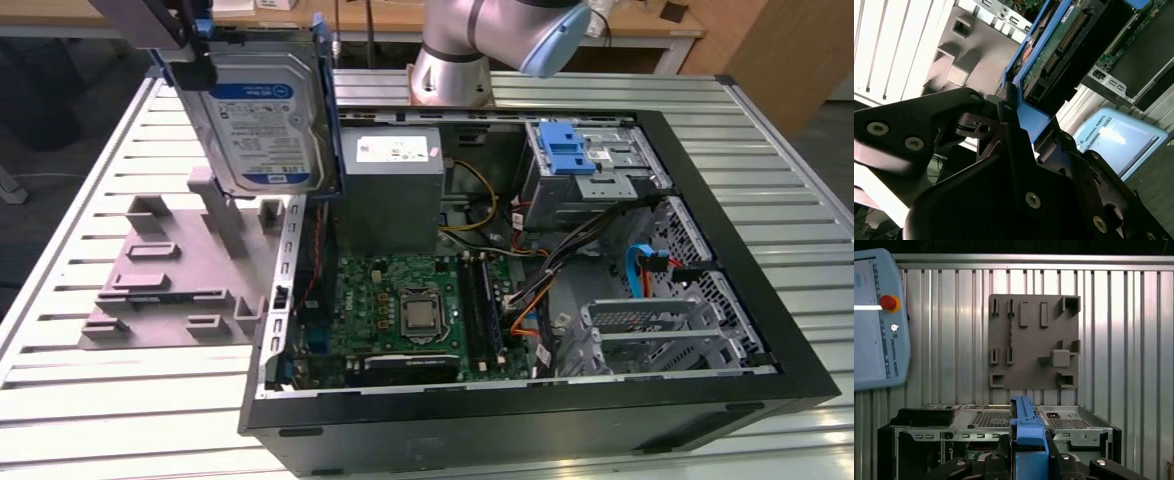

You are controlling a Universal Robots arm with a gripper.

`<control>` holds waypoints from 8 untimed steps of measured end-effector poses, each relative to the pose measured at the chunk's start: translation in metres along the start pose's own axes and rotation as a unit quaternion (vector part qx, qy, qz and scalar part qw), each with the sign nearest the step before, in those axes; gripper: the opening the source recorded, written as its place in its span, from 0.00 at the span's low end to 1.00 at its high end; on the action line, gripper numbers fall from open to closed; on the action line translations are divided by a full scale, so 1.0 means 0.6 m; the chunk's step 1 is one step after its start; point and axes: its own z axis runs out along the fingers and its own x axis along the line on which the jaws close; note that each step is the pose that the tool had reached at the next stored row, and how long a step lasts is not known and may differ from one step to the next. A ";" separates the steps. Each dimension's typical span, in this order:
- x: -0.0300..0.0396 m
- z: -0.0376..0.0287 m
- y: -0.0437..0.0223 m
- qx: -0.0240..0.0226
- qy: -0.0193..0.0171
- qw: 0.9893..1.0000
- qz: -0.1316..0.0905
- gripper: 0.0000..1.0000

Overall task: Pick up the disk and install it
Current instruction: 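Pick up the disk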

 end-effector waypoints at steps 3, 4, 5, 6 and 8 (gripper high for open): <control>0.007 0.000 -0.004 0.000 0.000 1.000 0.000 0.37; 0.008 0.000 -0.006 0.000 0.000 1.000 0.000 0.37; 0.009 0.000 -0.009 0.000 0.000 1.000 0.000 0.37; 0.009 0.000 -0.013 0.000 0.000 1.000 0.000 0.37; 0.010 0.000 -0.021 -0.001 0.000 1.000 0.000 0.37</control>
